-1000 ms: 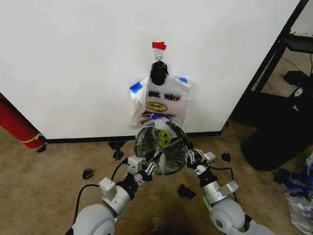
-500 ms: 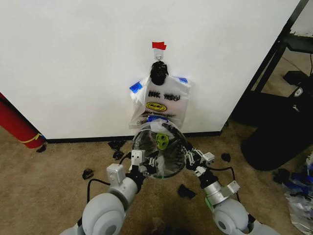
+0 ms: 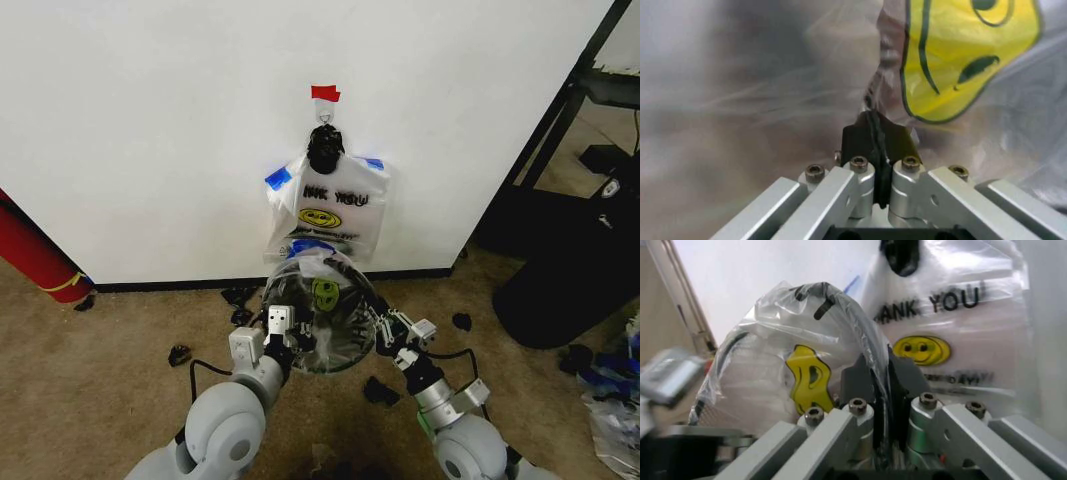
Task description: Pick up the garbage bag from the wall and place it over the trash bin.
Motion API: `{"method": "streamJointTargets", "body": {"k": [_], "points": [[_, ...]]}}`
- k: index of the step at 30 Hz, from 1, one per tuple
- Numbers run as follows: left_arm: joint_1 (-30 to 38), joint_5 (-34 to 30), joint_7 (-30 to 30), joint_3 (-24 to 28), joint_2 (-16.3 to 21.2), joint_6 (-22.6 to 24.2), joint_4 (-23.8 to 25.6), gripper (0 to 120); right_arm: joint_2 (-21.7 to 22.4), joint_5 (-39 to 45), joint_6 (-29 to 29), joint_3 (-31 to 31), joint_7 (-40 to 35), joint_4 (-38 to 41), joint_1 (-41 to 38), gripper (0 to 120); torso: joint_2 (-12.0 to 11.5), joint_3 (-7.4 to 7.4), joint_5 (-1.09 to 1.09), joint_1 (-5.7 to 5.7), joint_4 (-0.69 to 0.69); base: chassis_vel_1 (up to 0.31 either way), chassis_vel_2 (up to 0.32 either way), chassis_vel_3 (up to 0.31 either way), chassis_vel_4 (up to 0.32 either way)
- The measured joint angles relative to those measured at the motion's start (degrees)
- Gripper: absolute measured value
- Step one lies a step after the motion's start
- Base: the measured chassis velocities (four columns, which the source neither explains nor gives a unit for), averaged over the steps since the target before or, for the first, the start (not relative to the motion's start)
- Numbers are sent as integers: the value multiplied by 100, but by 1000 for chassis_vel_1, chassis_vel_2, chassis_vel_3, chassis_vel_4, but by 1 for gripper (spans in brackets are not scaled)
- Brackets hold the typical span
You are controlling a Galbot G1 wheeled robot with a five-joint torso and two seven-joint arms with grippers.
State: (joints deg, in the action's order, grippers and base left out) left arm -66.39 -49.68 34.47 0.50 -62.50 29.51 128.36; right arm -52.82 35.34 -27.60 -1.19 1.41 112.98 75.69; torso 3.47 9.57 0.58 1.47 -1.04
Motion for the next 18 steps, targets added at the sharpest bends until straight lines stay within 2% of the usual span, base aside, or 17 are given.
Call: {"method": "streamJointTargets", "body": {"k": [4, 11, 18], "points": [[123, -4, 73, 34, -63, 20, -143, 0, -28, 0, -50, -2, 95, 3, 56, 1, 0, 0, 0, 0, 0, 0, 0, 0, 0], [464, 213, 96, 105, -258, -85, -685, 0, -88, -1, -148, -5, 269, 35, 161, 1, 0, 0, 0, 0, 0, 0, 0, 0, 0], [644, 369, 68, 109, -329, -188, -949, 0, -114, 22, -165, 18, 330, 50, 188, 1, 0, 0, 0, 0, 0, 0, 0, 0, 0]]}}
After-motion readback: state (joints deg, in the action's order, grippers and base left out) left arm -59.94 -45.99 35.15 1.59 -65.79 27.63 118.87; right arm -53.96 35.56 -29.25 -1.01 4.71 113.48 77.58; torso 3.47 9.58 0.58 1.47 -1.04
